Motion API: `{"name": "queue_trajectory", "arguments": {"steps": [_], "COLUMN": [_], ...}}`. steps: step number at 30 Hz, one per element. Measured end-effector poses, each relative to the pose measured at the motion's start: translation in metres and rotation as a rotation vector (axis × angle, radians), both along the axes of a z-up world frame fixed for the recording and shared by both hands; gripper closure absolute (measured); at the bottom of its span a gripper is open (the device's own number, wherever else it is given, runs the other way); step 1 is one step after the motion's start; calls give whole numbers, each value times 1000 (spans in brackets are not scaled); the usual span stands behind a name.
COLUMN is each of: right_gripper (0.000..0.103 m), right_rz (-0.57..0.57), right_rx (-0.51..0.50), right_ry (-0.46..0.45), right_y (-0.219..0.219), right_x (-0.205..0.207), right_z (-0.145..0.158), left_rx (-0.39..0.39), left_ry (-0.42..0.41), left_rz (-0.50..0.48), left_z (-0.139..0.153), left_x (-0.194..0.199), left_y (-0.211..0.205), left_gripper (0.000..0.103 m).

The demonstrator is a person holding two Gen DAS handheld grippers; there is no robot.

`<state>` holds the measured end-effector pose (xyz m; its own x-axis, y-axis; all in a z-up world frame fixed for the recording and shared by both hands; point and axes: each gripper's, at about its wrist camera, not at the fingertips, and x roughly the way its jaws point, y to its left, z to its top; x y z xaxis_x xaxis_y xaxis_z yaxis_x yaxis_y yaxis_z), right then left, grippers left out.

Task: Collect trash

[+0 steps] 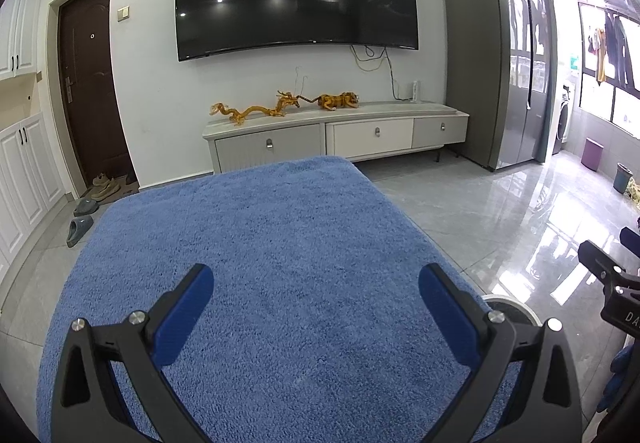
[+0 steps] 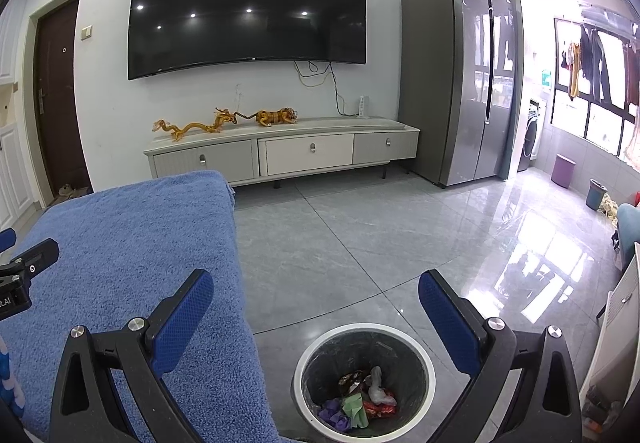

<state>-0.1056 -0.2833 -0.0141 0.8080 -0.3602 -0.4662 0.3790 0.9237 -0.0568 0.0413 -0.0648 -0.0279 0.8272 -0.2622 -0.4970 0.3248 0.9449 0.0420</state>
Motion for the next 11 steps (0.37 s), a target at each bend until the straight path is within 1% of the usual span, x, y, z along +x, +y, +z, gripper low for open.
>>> {"name": "queue_trajectory", "arguments": {"steps": [11], "right_gripper": [0], "right_rz": [-2], "right_rx": [1], "right_ry": [1], "right_y": [-1], "right_x": [-1], "right_z": [0], "left_rx": [-5], "left_ry": [6], "left_rz": [-3], "left_z": [-1], "left_x": [-1], "left_y": [-1], "left_gripper": [0]}}
